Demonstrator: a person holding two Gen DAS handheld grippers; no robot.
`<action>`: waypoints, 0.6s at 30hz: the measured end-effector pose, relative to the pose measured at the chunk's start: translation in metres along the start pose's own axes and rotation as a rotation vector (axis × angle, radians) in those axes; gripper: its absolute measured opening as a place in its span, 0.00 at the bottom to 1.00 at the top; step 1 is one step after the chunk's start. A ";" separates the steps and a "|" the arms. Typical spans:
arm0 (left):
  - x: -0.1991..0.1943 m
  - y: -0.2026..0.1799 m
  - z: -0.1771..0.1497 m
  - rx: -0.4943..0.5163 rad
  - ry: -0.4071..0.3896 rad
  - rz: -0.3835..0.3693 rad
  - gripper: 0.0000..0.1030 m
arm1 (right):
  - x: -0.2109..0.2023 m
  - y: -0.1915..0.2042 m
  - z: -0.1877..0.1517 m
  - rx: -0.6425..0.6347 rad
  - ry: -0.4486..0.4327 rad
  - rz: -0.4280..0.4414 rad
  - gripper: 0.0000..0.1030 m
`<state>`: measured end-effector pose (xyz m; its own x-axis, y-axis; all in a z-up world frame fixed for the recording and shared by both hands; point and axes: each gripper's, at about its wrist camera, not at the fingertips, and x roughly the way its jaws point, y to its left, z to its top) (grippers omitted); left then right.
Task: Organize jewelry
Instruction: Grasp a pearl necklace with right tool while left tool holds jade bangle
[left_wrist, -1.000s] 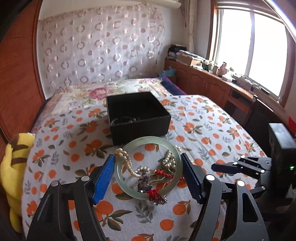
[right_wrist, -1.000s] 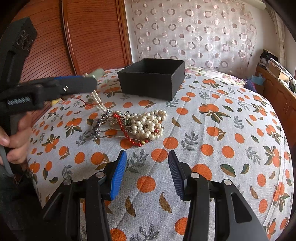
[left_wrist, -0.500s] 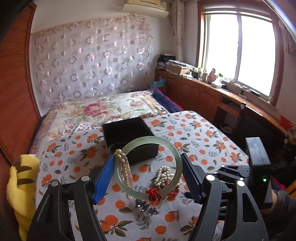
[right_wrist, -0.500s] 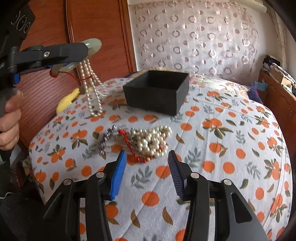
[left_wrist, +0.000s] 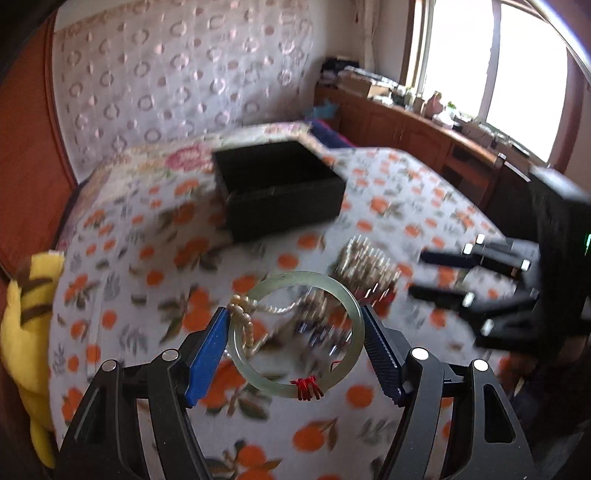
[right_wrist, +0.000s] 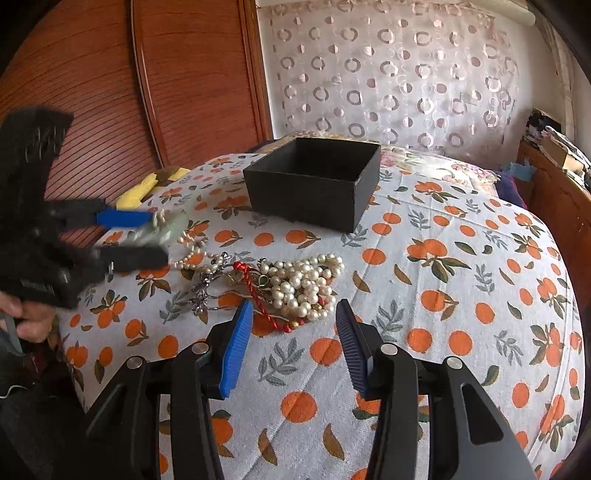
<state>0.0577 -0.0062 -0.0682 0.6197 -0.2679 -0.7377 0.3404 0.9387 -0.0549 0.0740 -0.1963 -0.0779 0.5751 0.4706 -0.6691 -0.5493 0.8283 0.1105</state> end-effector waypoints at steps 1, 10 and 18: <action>0.001 0.003 -0.006 0.002 0.017 0.004 0.66 | 0.001 0.001 0.001 -0.004 0.001 0.002 0.48; -0.001 0.023 -0.033 -0.002 0.079 0.018 0.66 | 0.019 0.026 0.024 -0.065 0.018 0.087 0.35; -0.006 0.042 -0.037 -0.045 0.068 0.048 0.66 | 0.048 0.062 0.044 -0.141 0.064 0.172 0.28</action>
<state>0.0420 0.0425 -0.0915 0.5846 -0.2086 -0.7840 0.2786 0.9592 -0.0474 0.0945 -0.1088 -0.0708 0.4286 0.5774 -0.6949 -0.7179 0.6846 0.1261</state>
